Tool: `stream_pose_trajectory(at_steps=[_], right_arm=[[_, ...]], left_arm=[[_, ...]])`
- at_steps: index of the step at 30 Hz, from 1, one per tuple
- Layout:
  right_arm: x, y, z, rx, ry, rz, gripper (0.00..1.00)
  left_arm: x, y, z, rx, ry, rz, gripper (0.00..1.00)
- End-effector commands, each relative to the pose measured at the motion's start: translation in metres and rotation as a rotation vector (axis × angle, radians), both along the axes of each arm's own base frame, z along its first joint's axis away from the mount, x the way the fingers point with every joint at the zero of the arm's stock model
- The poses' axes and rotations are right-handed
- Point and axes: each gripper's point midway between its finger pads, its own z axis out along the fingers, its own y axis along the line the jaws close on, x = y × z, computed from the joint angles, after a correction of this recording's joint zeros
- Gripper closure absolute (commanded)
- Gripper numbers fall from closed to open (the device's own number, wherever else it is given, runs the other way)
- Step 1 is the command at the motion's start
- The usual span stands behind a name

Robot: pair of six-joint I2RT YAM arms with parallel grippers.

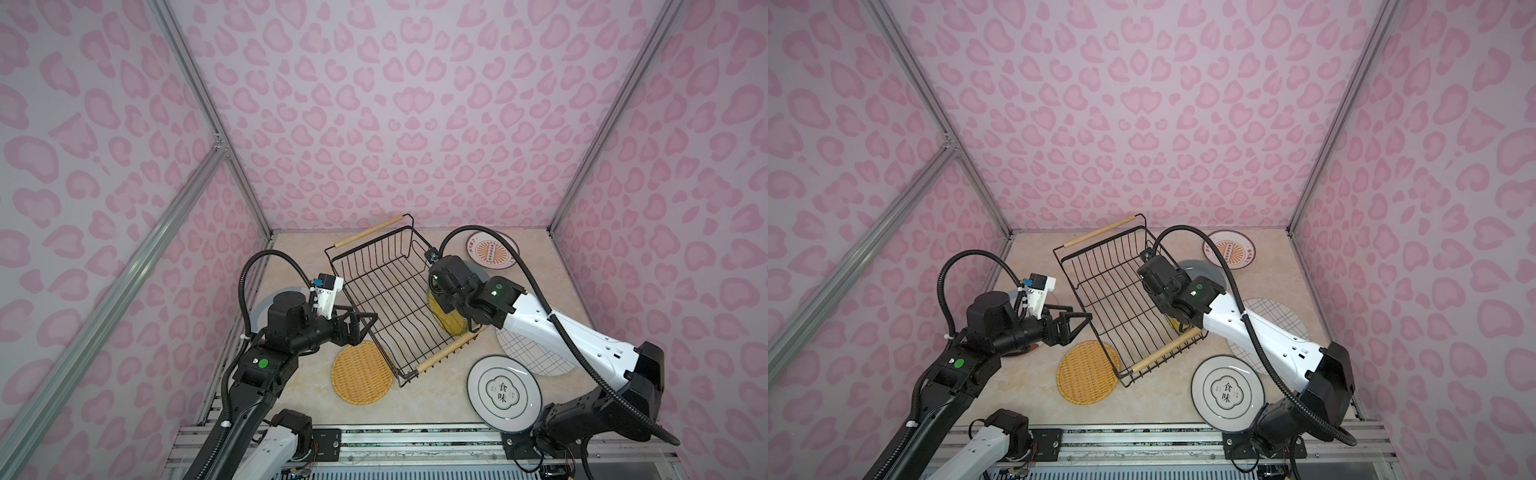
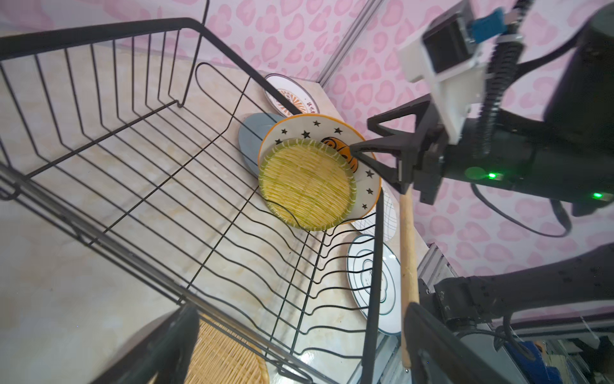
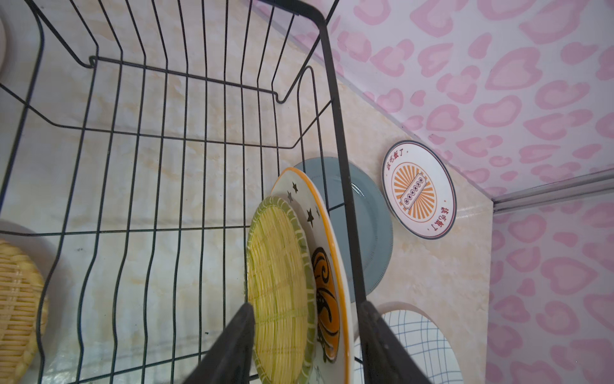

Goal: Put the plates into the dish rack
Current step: 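Open the right gripper and lift it off the tray while the left withdraws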

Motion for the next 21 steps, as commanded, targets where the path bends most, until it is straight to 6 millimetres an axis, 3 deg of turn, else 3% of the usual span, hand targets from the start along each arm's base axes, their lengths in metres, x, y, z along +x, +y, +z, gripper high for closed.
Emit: stream_pose_trajectory(at_steps=[1, 6, 11, 17, 21], right_arm=[[-0.004, 0.006, 0.006, 0.07, -0.016, 0.027, 0.43], [-0.012, 0.009, 0.018, 0.134, -0.02, 0.055, 0.33], [-0.019, 0.011, 0.022, 0.185, -0.016, 0.08, 0.29], [-0.024, 0.011, 0.02, 0.21, -0.008, 0.09, 0.29], [-0.026, 0.01, 0.02, 0.217, -0.007, 0.093, 0.23]], left_arm=[[-0.001, 0.022, -0.03, 0.046, 0.139, 0.153, 0.02], [-0.008, 0.046, -0.077, 0.046, 0.367, 0.307, 0.02], [-0.016, 0.055, -0.118, -0.172, 0.56, 0.443, 0.02], [-0.036, 0.091, -0.166, -0.071, 0.65, 0.649, 0.01], [-0.04, 0.101, -0.175, -0.034, 0.642, 0.706, 0.04]])
